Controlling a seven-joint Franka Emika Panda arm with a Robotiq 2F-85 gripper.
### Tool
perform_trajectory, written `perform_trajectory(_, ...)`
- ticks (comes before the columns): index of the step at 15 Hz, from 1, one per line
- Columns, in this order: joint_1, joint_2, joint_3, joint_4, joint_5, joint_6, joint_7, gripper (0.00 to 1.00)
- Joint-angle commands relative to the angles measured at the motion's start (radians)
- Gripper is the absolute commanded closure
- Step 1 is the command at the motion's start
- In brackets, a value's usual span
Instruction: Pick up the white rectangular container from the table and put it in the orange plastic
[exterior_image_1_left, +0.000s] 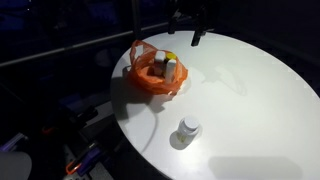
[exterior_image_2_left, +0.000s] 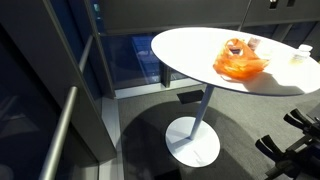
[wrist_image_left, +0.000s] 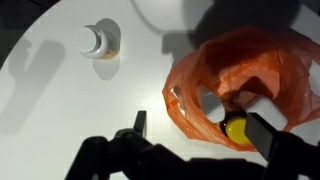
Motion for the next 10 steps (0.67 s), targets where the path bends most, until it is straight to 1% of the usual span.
perform_trajectory(1,-0.003,-0.126,-0.015,-0.073,0.005,0.040,0.105,0.00)
perform_trajectory(6,-0.005,-0.256,-0.023,-0.135,-0.045,0.067,0.199,0.00)
perform_trajectory(8,-0.009,-0.286,-0.023,-0.150,-0.046,0.061,0.208,0.00)
perform_trajectory(10,-0.011,-0.307,-0.023,-0.171,-0.033,0.061,0.175,0.00)
